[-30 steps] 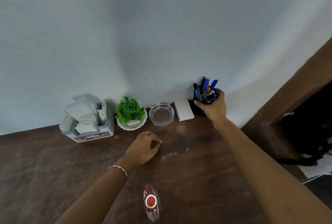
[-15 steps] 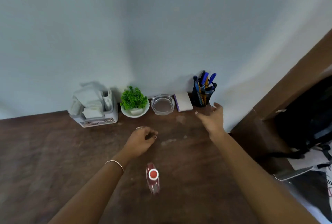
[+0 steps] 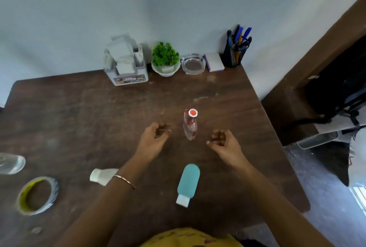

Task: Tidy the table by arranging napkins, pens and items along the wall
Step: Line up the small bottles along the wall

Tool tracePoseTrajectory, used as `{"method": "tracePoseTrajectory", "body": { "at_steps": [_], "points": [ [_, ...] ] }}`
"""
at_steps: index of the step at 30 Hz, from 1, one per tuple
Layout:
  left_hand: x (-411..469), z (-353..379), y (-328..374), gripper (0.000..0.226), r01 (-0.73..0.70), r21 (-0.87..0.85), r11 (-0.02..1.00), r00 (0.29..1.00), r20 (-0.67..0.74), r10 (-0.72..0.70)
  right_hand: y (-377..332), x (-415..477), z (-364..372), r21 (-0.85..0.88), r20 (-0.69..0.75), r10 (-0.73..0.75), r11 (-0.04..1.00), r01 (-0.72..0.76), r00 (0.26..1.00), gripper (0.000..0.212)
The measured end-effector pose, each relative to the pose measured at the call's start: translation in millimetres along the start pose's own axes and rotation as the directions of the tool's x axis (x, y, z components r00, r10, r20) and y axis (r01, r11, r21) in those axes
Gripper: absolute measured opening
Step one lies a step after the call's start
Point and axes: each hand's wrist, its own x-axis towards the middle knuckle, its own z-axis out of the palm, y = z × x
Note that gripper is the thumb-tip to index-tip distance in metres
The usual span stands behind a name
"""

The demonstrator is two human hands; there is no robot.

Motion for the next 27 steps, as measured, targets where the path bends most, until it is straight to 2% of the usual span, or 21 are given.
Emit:
{"method": "tracePoseTrajectory", "body": {
  "at_steps": [4, 6, 8, 12, 16, 19, 20, 23, 25, 27],
  "points": [
    [-42.1, -20.0, -27.0, 0.023, -0.021, 0.024, 0.999, 0.999, 0.047, 0.020, 18.8, -48.4, 21.5, -0.271, 0.034, -0.109, 0.956, 0.114, 0.993, 0.022],
    [-57.9, -31.9, -41.3, 0.019, -0.035, 0.036, 0.999, 0.997, 0.065, 0.032, 27.8, -69.6, 34.9, -0.326, 0.008, -0.151, 0.934, 0.145, 0.989, 0.021],
    [-69.2, -43.3, -56.3, 0.016, -0.049, 0.045, 0.998, 0.998, 0.044, 0.047, 36.1, -86.4, 47.8, -0.340, -0.054, -0.177, 0.928, 0.149, 0.983, 0.026],
    [-91.1, -72.2, -80.1, 0.009, -0.042, 0.081, 0.996, 0.992, -0.113, 0.051, 45.4, -109.9, 74.6, -0.366, -0.114, -0.166, 0.923, 0.114, 0.979, 0.053],
    [-102.9, -105.8, -104.6, 0.026, -0.005, 0.147, 0.989, 0.964, -0.261, 0.044, 48.3, -121.3, 92.0, -0.369, -0.223, -0.143, 0.928, 0.052, 0.964, 0.066],
    [-103.7, -126.3, -123.8, 0.025, 0.025, 0.274, 0.961, 0.942, -0.328, 0.069, 45.2, -125.9, 103.8, -0.339, -0.249, -0.109, 0.940, 0.019, 0.962, 0.073],
    [-102.4, -131.1, -129.2, 0.034, 0.050, 0.322, 0.945, 0.941, -0.333, 0.064, 44.4, -126.3, 108.0, -0.324, -0.250, -0.103, 0.946, 0.017, 0.963, 0.073],
    [-96.1, -139.5, -139.4, 0.063, 0.085, 0.452, 0.888, 0.973, -0.231, 0.025, 39.9, -127.0, 118.4, -0.319, -0.254, -0.072, 0.948, -0.013, 0.965, 0.069],
    [-93.9, -142.2, -141.2, 0.067, 0.058, 0.502, 0.863, 0.989, -0.144, 0.017, 36.1, -127.7, 123.8, -0.334, -0.248, -0.060, 0.942, -0.027, 0.967, 0.065],
    [-92.9, -144.5, -141.2, 0.063, 0.005, 0.553, 0.833, 0.997, -0.069, 0.040, 32.7, -129.3, 127.4, -0.345, -0.249, -0.055, 0.938, -0.035, 0.967, 0.062]
  ]
}}
